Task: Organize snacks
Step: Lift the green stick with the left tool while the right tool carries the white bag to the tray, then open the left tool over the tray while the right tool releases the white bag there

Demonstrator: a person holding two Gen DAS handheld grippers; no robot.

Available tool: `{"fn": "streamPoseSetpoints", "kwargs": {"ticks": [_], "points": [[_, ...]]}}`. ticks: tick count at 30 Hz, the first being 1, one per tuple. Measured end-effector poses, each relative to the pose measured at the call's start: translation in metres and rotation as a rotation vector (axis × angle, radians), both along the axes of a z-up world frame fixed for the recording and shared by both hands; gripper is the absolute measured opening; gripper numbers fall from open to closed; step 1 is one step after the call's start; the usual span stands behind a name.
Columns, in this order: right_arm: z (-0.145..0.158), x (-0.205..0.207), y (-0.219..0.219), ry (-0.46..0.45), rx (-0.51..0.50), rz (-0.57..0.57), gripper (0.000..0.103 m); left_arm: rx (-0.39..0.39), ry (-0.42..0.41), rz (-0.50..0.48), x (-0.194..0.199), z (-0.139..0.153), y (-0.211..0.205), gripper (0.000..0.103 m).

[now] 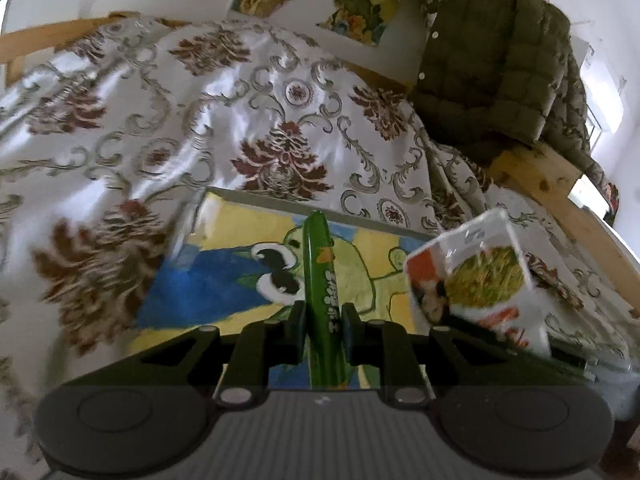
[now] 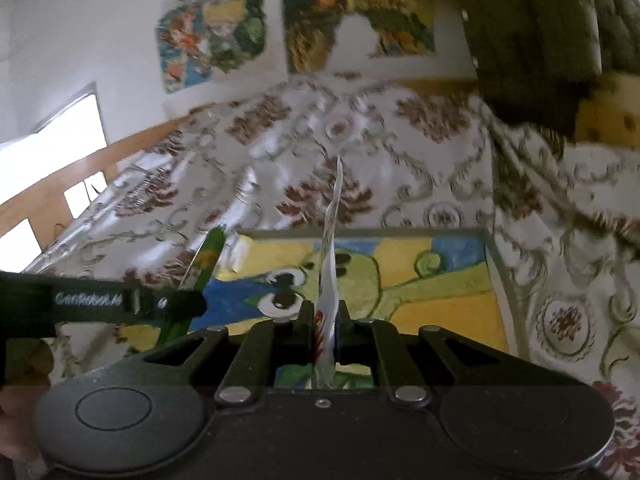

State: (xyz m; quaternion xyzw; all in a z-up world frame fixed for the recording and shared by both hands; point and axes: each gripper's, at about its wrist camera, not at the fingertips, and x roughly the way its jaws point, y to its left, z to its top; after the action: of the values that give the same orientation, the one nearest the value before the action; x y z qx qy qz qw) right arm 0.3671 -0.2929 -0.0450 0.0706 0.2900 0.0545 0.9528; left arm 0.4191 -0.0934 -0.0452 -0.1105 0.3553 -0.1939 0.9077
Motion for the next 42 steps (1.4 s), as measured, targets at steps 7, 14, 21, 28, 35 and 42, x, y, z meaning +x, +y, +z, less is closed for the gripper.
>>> {"fn": "streamPoseSetpoints", "kwargs": {"ticks": [7, 14, 21, 28, 35, 42], "points": [[-0.008, 0.032, -0.027, 0.015, 0.065, -0.068, 0.012, -0.008, 0.083, -0.026, 0.041, -0.028, -0.043, 0.021], [-0.031, 0.057, -0.043, 0.065, 0.127, -0.109, 0.01, 0.021, 0.12, -0.039, 0.055, -0.045, -0.061, 0.02], [-0.041, 0.056, -0.058, 0.106, 0.13, -0.155, 0.022, 0.049, 0.142, -0.044, 0.054, -0.056, -0.071, 0.021], [-0.043, 0.049, -0.07, 0.145, 0.129, -0.192, 0.043, 0.074, 0.138, -0.041, 0.047, -0.054, -0.075, 0.03], [-0.023, 0.032, -0.072, 0.115, 0.087, -0.198, 0.078, 0.099, 0.079, 0.002, 0.029, -0.03, -0.069, 0.063], [0.017, -0.004, -0.071, 0.013, 0.025, -0.207, 0.096, 0.096, -0.046, 0.076, -0.01, 0.013, -0.044, 0.09]]}}
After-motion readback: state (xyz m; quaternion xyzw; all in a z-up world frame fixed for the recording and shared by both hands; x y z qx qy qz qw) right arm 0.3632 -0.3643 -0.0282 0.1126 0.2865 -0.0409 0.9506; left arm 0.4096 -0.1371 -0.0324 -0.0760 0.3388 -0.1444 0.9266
